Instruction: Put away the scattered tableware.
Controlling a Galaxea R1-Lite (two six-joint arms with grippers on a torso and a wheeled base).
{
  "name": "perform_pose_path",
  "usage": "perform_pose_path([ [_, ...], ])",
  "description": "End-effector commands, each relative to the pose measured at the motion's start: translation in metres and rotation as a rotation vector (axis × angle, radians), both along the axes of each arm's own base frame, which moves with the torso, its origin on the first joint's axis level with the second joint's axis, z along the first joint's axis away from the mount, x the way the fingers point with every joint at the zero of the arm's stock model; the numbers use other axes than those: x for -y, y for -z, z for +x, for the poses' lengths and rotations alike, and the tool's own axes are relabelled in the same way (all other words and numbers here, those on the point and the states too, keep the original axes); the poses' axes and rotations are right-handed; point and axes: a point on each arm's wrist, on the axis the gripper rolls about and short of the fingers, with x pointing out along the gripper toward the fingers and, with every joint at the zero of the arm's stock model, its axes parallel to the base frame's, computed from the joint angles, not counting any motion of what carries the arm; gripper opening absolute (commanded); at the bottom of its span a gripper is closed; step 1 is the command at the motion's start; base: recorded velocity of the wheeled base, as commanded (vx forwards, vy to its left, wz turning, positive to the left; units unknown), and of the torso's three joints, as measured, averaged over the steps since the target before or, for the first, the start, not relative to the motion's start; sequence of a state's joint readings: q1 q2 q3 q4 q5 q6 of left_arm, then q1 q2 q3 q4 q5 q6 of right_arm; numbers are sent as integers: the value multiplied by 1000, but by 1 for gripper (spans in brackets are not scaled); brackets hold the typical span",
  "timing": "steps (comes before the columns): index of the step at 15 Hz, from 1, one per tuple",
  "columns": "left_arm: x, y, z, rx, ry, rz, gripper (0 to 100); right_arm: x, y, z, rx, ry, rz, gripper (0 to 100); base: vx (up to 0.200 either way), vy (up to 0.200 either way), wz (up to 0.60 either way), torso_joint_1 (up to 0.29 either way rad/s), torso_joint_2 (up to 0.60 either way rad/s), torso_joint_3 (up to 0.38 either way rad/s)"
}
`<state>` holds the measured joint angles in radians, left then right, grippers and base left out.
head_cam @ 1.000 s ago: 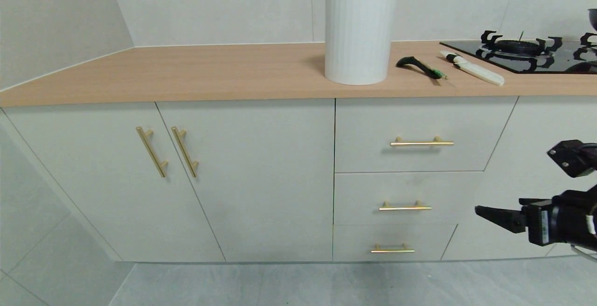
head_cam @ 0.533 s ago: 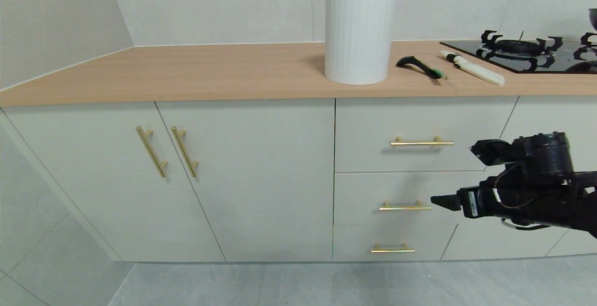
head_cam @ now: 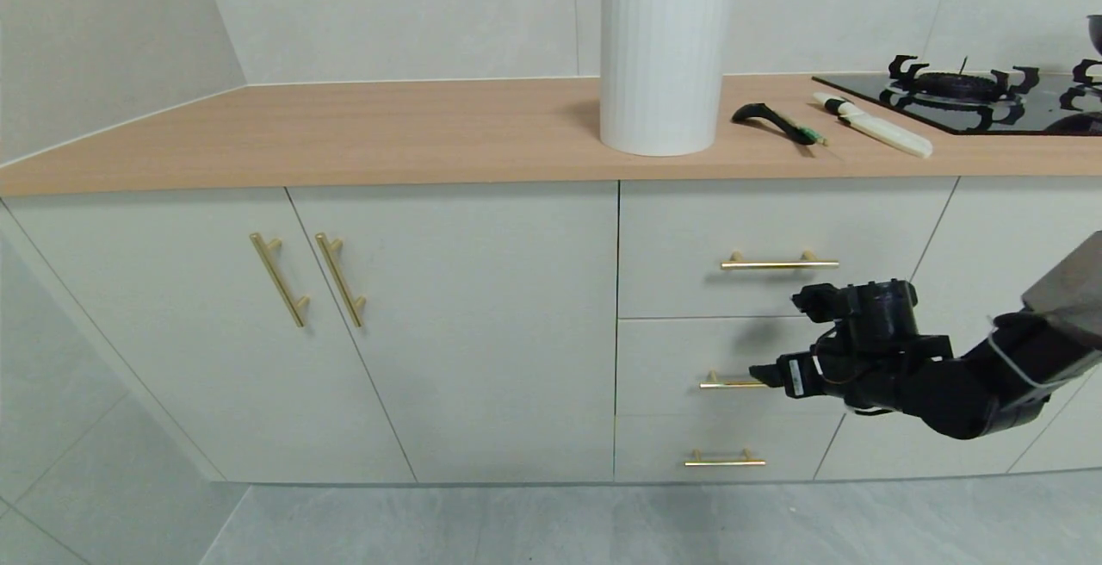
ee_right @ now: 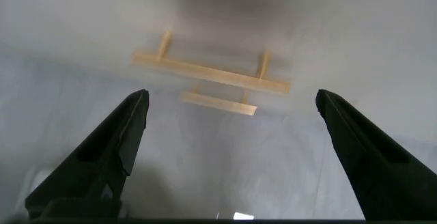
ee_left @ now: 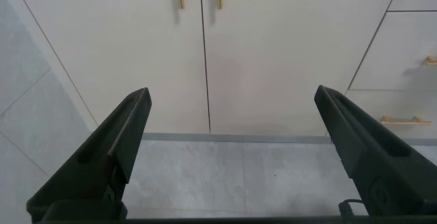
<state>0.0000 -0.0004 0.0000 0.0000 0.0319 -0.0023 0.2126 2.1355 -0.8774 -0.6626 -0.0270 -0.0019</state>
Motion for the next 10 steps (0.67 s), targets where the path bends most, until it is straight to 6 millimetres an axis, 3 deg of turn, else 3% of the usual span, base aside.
perform_pose_path([
  [1, 0, 0, 0, 0, 0, -1, 100, -4, 46, 13, -29, 40, -31, 100, 0, 0, 0, 0, 0, 0],
  [10, 0, 0, 0, 0, 0, -1, 100, -9, 60, 40, 14, 158, 75, 100, 0, 0, 0, 0, 0, 0],
])
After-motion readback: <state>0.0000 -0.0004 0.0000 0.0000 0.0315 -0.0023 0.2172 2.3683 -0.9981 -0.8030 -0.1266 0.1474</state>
